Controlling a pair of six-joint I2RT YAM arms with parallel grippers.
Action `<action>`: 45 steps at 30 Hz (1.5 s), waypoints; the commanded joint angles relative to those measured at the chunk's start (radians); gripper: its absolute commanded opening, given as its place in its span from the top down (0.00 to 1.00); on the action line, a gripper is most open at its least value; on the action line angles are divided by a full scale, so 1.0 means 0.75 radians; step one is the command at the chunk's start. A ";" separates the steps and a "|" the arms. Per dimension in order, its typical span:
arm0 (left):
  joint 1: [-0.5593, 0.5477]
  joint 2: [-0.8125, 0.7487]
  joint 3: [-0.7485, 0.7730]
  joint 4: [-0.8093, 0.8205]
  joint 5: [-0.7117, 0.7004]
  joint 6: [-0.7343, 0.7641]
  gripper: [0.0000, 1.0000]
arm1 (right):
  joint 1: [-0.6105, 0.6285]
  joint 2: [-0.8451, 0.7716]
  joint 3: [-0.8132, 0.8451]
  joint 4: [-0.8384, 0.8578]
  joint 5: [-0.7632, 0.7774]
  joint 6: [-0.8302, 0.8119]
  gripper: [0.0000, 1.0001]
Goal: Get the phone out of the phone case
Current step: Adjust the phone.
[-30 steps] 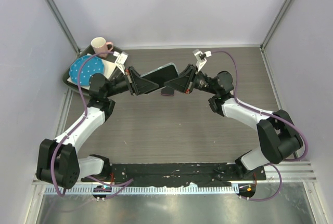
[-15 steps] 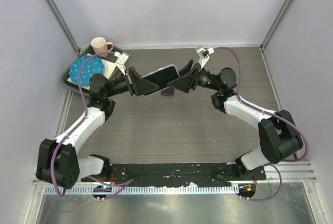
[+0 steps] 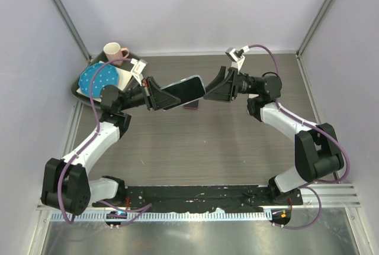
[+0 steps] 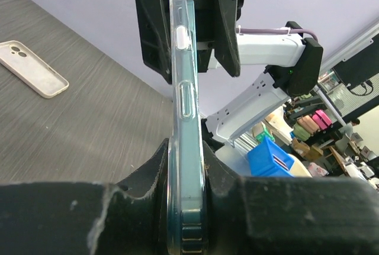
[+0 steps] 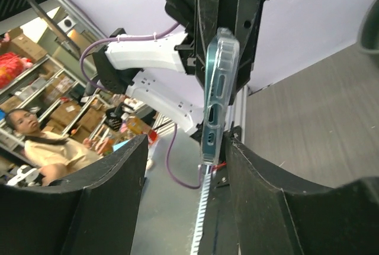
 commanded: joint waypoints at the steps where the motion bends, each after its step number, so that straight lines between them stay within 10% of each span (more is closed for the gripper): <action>1: 0.003 -0.047 0.035 0.132 -0.007 -0.029 1.00 | 0.046 -0.009 0.009 0.511 -0.053 0.069 0.44; 10: 0.008 -0.047 0.041 0.132 -0.010 -0.044 1.00 | 0.046 -0.048 -0.018 0.513 -0.037 -0.019 0.75; 19: 0.008 -0.028 0.072 0.132 0.007 -0.093 1.00 | 0.095 -0.234 -0.046 0.511 -0.184 -0.156 0.83; 39: 0.008 0.002 0.089 0.093 0.019 -0.093 1.00 | 0.240 -0.291 0.011 0.515 -0.335 -0.181 0.53; 45: 0.008 0.004 0.086 0.080 0.009 -0.081 1.00 | 0.240 -0.293 0.011 0.515 -0.348 -0.195 0.59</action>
